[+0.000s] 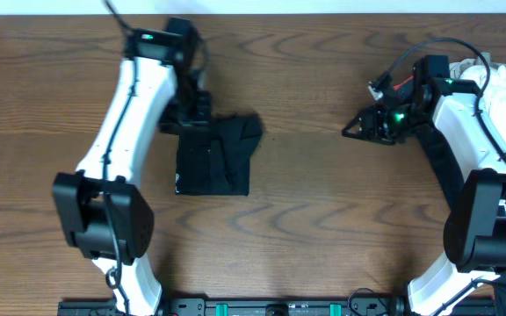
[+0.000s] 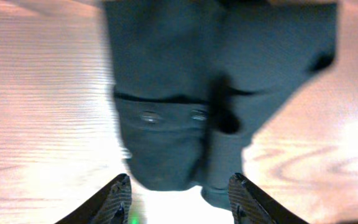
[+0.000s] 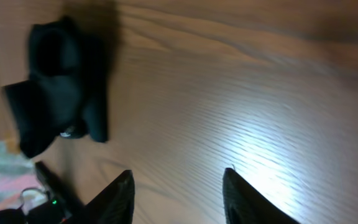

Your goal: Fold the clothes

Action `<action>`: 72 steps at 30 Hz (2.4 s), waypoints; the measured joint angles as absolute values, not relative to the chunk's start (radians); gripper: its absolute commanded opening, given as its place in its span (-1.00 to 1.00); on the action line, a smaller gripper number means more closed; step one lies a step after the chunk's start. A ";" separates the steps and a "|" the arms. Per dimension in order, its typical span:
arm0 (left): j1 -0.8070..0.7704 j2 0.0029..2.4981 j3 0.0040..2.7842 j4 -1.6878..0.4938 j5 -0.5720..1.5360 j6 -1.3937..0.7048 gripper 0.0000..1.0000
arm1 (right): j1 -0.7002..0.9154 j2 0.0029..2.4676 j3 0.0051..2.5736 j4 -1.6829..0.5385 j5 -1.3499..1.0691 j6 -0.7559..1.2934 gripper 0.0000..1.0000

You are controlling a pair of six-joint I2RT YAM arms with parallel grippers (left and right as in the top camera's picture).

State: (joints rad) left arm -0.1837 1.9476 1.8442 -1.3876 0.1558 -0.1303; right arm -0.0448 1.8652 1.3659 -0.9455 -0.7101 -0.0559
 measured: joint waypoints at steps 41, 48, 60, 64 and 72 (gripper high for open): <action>-0.082 1.792 1.392 -0.977 0.270 -0.131 -0.35 | 0.523 1.865 1.359 -0.589 -0.648 0.144 -0.70; -0.083 1.880 1.276 -0.896 0.249 -0.131 -0.38 | 0.664 1.879 1.314 -0.482 -0.634 0.141 -0.74; -0.079 1.904 1.269 -0.915 0.254 -0.132 -0.30 | 0.719 2.070 1.302 -0.567 -0.549 0.305 -0.73; -0.056 1.887 1.289 -0.982 0.247 -0.133 -0.01 | 0.680 2.067 1.299 -0.564 -0.613 0.264 -0.57; 0.012 1.798 1.302 -0.981 0.234 -0.139 0.96 | 0.610 1.942 1.298 -0.607 -0.744 0.089 -0.26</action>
State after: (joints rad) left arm 0.0116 1.7977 1.3022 -0.9813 0.2340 -0.1387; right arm 0.6098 1.9419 1.2984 -0.6067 -0.7444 0.0895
